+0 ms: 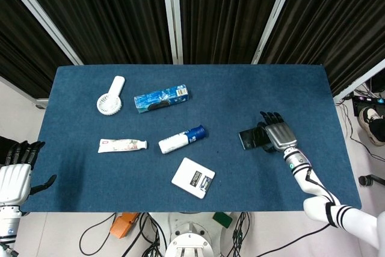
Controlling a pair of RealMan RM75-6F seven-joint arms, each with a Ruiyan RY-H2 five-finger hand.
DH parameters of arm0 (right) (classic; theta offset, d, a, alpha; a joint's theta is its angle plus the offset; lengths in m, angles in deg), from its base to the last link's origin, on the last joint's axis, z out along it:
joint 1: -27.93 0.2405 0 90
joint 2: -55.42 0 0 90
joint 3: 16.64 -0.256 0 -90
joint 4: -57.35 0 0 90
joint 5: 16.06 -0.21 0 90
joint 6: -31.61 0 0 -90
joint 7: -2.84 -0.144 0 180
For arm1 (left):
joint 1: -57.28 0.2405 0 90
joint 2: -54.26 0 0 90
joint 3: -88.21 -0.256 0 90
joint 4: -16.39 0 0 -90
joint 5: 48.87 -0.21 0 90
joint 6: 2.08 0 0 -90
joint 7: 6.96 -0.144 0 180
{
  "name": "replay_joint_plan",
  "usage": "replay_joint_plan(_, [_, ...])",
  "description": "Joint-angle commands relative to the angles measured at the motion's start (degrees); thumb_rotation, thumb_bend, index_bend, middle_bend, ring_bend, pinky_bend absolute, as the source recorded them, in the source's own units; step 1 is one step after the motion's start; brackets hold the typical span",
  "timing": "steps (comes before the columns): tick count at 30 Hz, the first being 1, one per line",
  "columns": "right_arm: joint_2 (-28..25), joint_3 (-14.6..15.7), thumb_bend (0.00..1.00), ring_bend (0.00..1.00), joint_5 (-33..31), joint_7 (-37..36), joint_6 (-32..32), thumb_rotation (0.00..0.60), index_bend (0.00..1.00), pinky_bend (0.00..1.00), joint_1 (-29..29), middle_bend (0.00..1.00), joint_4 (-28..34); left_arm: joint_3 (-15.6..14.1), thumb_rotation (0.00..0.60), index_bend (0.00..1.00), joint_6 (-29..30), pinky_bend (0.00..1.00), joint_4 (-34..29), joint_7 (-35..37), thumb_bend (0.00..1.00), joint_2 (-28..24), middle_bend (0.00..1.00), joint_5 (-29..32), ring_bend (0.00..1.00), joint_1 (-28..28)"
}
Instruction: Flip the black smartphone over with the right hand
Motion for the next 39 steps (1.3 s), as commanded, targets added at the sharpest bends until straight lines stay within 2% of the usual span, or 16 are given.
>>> replay_joint_plan(1, [0.19, 0.19, 0.37, 0.00, 0.04, -0.06, 0.13, 0.600, 0.35, 0.10, -0.01, 0.03, -0.30, 0.00, 0.600, 0.12, -0.08, 0.00, 0.14, 0.08, 0.21, 0.06, 0.11, 0.06, 0.05, -0.01])
replay_joint_plan(14, [1.19, 0.92, 0.38, 0.00, -0.32, 1.19, -2.01, 0.600, 0.37, 0.10, 1.72, 0.04, -2.03, -0.01, 0.600, 0.12, -0.19, 0.00, 0.47, 0.31, 0.21, 0.29, 0.11, 0.16, 0.05, 0.01])
replay_joint_plan(17, [1.41, 1.17, 0.43, 0.00, -0.19, 1.50, -2.24, 0.600, 0.38, 0.11, 2.02, 0.05, -2.38, 0.06, 0.600, 0.12, -0.26, 0.00, 0.48, 0.27, 0.21, 0.31, 0.11, 0.20, 0.05, -0.06])
replay_joint_plan(21, [1.40, 1.09, 0.59, 0.00, -0.49, 1.32, -2.75, 0.600, 0.39, 0.11, 2.42, 0.07, -2.44, 0.12, 0.600, 0.12, -0.19, 0.00, 0.44, 0.23, 0.21, 0.28, 0.11, 0.17, 0.05, -0.09])
replay_joint_plan(28, [0.19, 1.01, 0.79, 0.00, -0.92, 1.30, -3.52, 0.600, 0.40, 0.11, 2.99, 0.09, -1.33, 0.13, 0.600, 0.12, -0.02, 0.00, 0.27, 0.17, 0.21, 0.02, 0.11, 0.25, 0.05, 0.05])
replay_joint_plan(33, [-2.01, 0.73, 0.86, 0.00, -1.61, 1.36, -4.50, 0.600, 0.43, 0.11, 3.51, 0.11, 0.87, 0.12, 0.600, 0.12, -0.01, 0.00, 0.22, 0.18, 0.21, -0.20, 0.11, 0.33, 0.05, 0.12])
replay_joint_plan(39, [-2.55, -0.07, 0.87, 0.00, -3.81, 3.82, -6.96, 0.600, 0.42, 0.11, 5.66, 0.12, 1.43, 0.18, 0.600, 0.12, -0.12, 0.00, 0.02, 0.05, 0.21, -0.36, 0.11, 0.29, 0.05, 0.00])
